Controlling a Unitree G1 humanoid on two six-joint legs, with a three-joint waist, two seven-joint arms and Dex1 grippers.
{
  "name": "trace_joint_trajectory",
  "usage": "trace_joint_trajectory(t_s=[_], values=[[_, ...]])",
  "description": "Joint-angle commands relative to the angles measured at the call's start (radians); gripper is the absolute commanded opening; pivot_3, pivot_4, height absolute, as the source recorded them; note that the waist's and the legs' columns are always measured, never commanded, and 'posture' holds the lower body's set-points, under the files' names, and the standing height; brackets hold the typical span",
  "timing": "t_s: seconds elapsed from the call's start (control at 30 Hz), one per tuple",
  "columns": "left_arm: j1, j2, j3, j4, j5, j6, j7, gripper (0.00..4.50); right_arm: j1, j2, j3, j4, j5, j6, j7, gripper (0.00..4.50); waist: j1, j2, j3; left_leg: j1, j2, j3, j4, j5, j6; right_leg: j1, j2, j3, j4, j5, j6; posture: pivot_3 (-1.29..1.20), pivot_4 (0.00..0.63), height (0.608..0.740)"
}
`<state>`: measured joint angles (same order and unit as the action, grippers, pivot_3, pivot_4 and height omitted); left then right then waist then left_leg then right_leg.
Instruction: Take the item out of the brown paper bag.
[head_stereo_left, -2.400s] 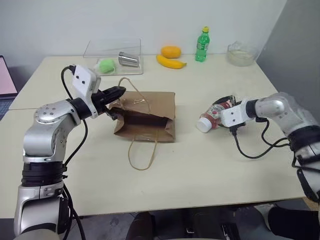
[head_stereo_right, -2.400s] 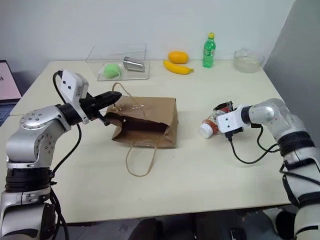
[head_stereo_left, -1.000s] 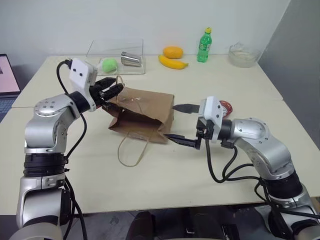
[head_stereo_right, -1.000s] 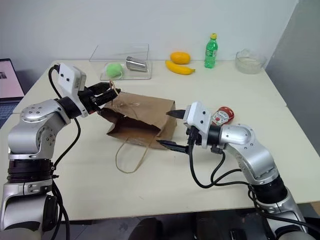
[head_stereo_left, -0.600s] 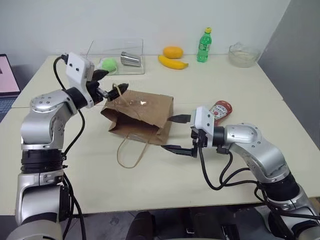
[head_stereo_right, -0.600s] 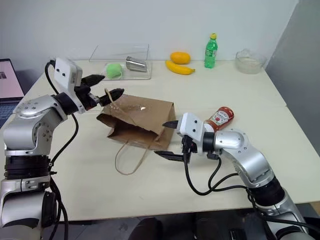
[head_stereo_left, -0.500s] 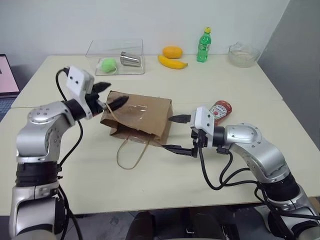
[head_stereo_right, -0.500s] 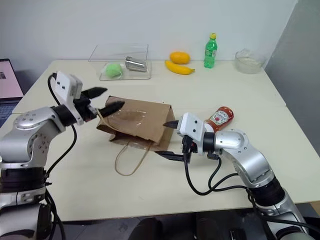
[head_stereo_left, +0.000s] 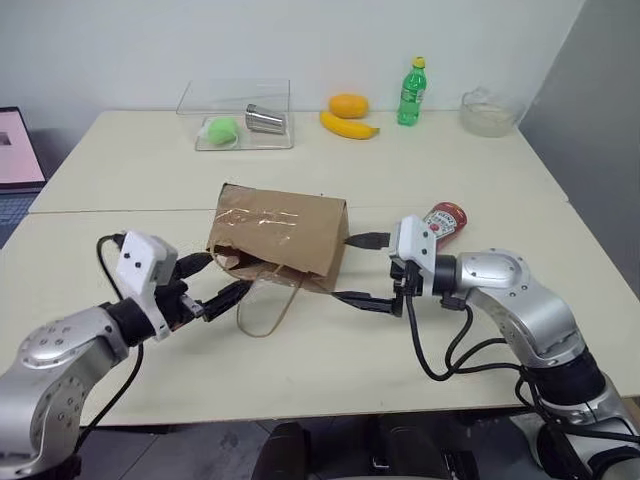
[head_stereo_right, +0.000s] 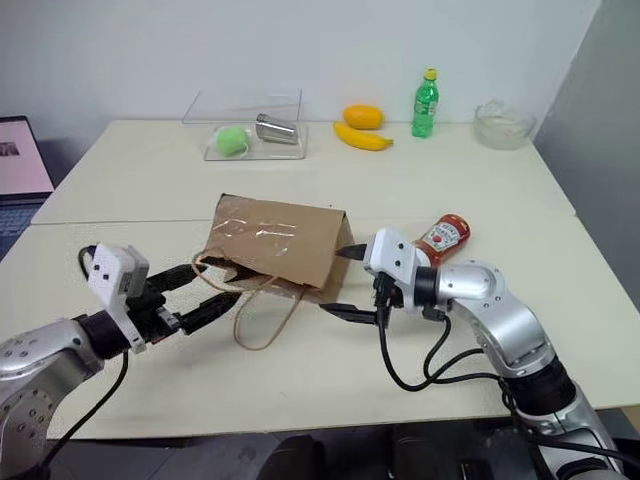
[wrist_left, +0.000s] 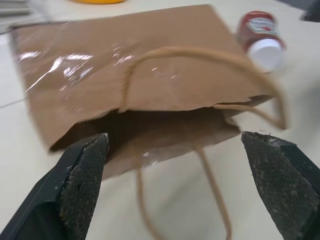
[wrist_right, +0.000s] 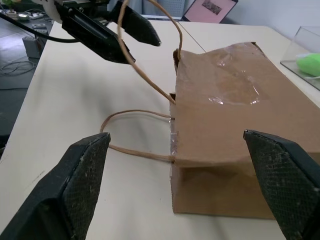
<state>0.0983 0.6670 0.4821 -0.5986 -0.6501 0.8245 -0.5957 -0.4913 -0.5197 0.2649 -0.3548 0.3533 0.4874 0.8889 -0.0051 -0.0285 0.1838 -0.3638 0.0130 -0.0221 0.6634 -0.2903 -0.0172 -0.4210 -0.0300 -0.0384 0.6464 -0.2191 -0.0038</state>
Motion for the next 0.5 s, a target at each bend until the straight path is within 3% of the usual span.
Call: trace_joint_trajectory(t_s=[0.03, 0.2, 0.37, 0.5], values=[[0.078, -0.039, 0.03, -0.066, 0.044, -0.011, 0.093, 4.48, 0.003, 0.0, -0.029, -0.009, 0.008, -0.027, 0.008, 4.5, 0.0, 0.0, 0.0, 0.0, 0.0, 0.0, 0.0, 0.0, 0.0, 0.0, 0.0, 0.0, 0.0, 0.0, 0.0, 0.0, 0.15, 0.74], [0.211, -0.107, -0.013, -0.135, 0.166, -0.056, 0.22, 4.48, 0.006, -0.001, -0.051, 0.005, 0.013, -0.041, 0.015, 4.5, 0.002, -0.001, -0.001, 0.0, 0.0, 0.0, 0.0, 0.0, 0.0, 0.0, 0.0, 0.0, 0.0, 0.0, 0.0, 0.0, 0.15, 0.74], [0.197, -0.097, -0.066, -0.146, 0.17, -0.077, 0.196, 4.48, 0.05, -0.01, -0.083, 0.003, -0.003, -0.083, -0.003, 4.5, 0.009, -0.002, -0.001, 0.0, -0.001, -0.001, 0.0, 0.0, 0.0, 0.001, 0.002, -0.002, 0.0, 0.0, -0.001, 0.0, 0.15, 0.74], [0.171, -0.13, -0.088, -0.095, 0.172, -0.145, 0.177, 4.48, 0.19, 0.009, -0.12, -0.025, -0.022, -0.179, -0.047, 4.5, 0.01, -0.003, -0.002, 0.0, -0.001, -0.001, 0.0, 0.0, 0.0, 0.001, 0.002, -0.001, -0.001, 0.0, -0.001, 0.0, 0.15, 0.74]])
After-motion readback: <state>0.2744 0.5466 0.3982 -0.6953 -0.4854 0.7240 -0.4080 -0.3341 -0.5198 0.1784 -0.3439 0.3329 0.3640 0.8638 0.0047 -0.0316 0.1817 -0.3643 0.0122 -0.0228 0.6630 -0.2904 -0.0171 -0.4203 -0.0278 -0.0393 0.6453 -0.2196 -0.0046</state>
